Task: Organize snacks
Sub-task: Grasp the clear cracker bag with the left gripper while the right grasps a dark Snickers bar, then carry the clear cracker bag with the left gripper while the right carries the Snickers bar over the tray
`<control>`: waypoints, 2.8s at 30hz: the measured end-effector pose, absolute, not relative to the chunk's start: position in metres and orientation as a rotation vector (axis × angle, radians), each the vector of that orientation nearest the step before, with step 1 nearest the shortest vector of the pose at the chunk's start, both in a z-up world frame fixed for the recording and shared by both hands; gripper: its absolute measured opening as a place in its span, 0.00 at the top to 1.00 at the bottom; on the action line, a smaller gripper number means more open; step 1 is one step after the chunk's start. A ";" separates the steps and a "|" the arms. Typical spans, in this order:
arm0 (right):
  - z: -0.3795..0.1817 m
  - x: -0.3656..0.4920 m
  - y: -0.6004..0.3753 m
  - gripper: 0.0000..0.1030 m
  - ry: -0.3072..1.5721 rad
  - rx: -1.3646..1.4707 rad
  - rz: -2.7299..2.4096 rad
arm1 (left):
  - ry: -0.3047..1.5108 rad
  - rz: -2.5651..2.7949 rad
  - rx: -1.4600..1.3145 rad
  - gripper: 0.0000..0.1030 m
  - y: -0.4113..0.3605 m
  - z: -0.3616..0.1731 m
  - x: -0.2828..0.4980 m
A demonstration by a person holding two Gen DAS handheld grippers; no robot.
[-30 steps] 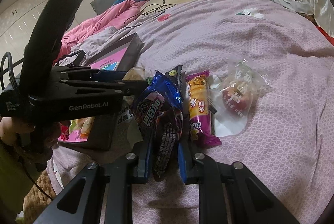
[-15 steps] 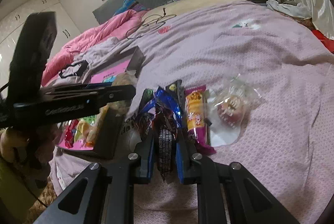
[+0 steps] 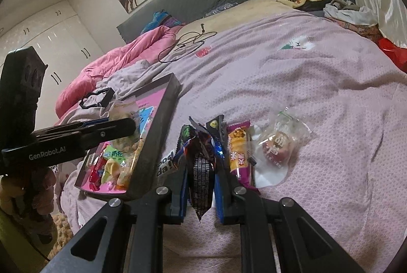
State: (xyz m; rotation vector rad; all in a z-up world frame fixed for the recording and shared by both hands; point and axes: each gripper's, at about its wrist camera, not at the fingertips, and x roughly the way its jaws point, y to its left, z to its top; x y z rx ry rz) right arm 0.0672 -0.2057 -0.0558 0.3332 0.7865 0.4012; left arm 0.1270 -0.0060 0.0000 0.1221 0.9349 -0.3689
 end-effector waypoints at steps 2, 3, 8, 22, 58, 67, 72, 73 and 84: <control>-0.054 0.066 -0.202 0.83 0.782 0.323 0.406 | 0.934 -0.365 0.105 0.63 -0.001 0.001 0.124; -0.053 0.066 -0.201 0.83 0.780 0.317 0.408 | 0.933 -0.363 0.098 0.63 0.002 0.002 0.123; -0.045 0.061 -0.193 0.83 0.755 0.289 0.426 | 0.932 -0.355 0.086 0.63 0.011 0.005 0.115; -0.025 0.047 -0.146 0.83 0.734 0.224 0.543 | 0.915 -0.275 0.024 0.62 0.064 0.018 0.099; -0.009 0.043 -0.052 0.83 0.726 0.126 0.694 | 0.862 -0.024 -0.102 0.62 0.194 0.028 0.079; -0.010 0.047 -0.044 0.83 0.734 0.123 0.697 | 0.905 0.008 -0.069 0.62 0.196 0.010 0.082; -0.012 0.052 -0.043 0.83 0.742 0.132 0.693 | 0.924 -0.014 -0.070 0.62 0.192 0.002 0.083; -0.012 0.053 -0.042 0.83 0.745 0.134 0.693 | 0.928 -0.020 -0.066 0.62 0.190 0.000 0.084; -0.019 0.067 -0.040 0.83 0.773 0.153 0.672 | 0.987 -0.048 -0.049 0.62 0.180 -0.023 0.088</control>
